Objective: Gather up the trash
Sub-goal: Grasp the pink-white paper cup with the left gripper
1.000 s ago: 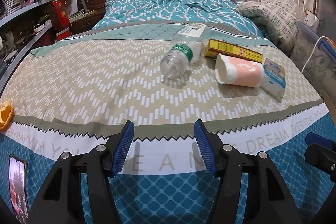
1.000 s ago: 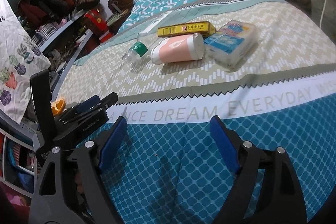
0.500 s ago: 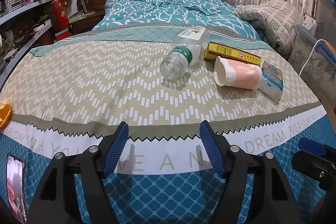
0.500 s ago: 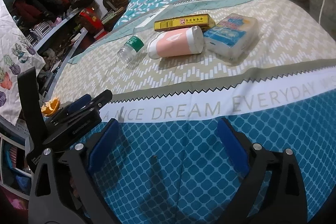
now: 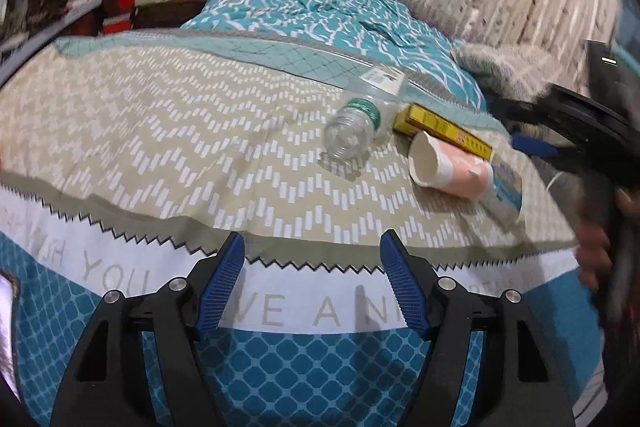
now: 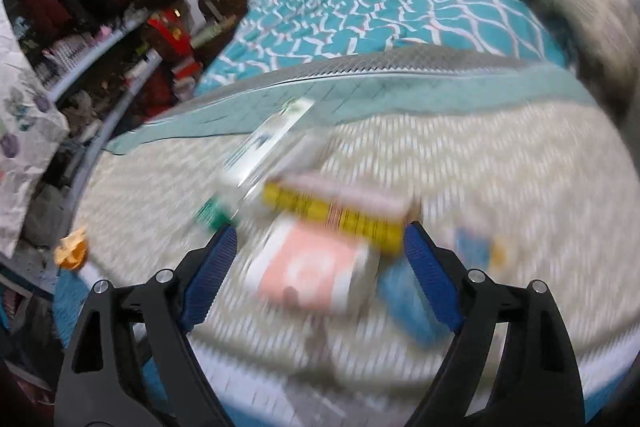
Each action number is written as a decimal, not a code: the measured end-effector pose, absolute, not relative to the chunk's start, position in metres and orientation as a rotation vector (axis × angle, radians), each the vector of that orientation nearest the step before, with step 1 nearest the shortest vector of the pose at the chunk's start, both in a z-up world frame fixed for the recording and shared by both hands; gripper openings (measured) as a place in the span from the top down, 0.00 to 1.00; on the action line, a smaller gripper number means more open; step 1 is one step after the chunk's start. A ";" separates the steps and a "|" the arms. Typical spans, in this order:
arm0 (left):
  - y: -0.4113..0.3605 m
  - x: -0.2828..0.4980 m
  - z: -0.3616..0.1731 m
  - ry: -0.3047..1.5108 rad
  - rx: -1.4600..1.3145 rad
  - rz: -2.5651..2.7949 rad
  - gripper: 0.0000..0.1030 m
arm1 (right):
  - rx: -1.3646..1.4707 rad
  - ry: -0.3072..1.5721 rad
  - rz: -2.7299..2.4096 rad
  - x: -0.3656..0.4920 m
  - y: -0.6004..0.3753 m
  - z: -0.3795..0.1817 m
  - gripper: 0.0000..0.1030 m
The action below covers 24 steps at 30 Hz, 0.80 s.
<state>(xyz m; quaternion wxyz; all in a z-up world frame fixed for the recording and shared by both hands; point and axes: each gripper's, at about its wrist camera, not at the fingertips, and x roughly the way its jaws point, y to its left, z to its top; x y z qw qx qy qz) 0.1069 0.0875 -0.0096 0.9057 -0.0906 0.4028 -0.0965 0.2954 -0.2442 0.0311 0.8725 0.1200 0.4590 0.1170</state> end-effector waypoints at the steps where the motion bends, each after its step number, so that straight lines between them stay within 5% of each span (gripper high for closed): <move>1: 0.091 0.108 -0.011 0.839 -0.211 -0.201 0.36 | 0.232 0.993 0.246 0.314 -0.241 0.026 0.18; 7: 0.094 0.111 -0.014 0.863 -0.236 -0.215 0.36 | 0.274 1.148 0.301 0.370 -0.240 -0.016 0.18; 13: 0.087 0.103 -0.008 0.811 -0.206 -0.240 0.36 | 0.292 1.254 0.596 0.325 -0.212 -0.030 0.18; 24: 0.078 0.096 0.000 0.820 -0.284 -0.433 0.35 | 0.340 1.066 0.671 0.189 -0.231 -0.007 0.19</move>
